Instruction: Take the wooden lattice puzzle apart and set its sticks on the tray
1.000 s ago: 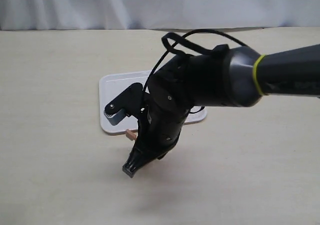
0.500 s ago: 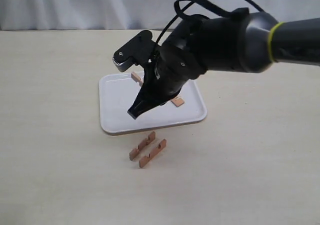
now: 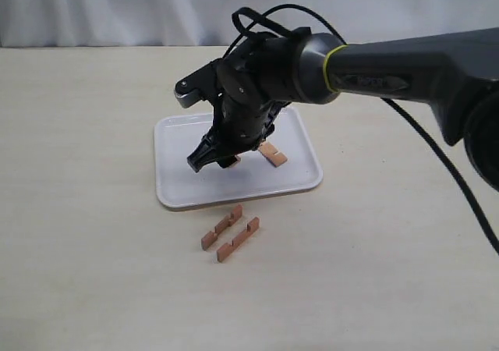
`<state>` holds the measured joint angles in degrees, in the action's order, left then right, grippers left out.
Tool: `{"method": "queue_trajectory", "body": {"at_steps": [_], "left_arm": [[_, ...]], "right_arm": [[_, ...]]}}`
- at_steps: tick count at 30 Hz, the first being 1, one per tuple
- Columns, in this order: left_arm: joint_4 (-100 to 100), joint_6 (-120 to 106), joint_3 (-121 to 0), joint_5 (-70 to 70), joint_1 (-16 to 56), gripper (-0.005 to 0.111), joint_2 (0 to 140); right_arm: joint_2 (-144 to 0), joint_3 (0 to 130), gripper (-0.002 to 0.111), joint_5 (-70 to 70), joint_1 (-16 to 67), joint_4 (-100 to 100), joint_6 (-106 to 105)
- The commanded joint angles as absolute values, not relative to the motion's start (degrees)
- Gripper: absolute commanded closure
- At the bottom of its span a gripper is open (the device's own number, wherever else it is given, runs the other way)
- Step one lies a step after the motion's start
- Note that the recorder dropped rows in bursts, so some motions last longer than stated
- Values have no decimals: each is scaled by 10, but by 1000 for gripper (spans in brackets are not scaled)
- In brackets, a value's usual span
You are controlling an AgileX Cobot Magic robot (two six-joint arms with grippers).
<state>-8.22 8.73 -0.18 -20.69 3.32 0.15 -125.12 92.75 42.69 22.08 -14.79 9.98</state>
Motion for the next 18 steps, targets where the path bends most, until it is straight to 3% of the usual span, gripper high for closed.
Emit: {"method": "queue_trajectory", "body": {"at_steps": [1,8,18], "left_arm": [[-83,87,0,-204,38,107,0],[-83,87,0,-204,38,107,0],[-83,87,0,-204,38,107,0]], "right_arm": [[-1200,933,45,464,221,-139,77],[-1151,905,46,605,221,-10,-205],[-1138,753,46,543,221,33,-453]]}}
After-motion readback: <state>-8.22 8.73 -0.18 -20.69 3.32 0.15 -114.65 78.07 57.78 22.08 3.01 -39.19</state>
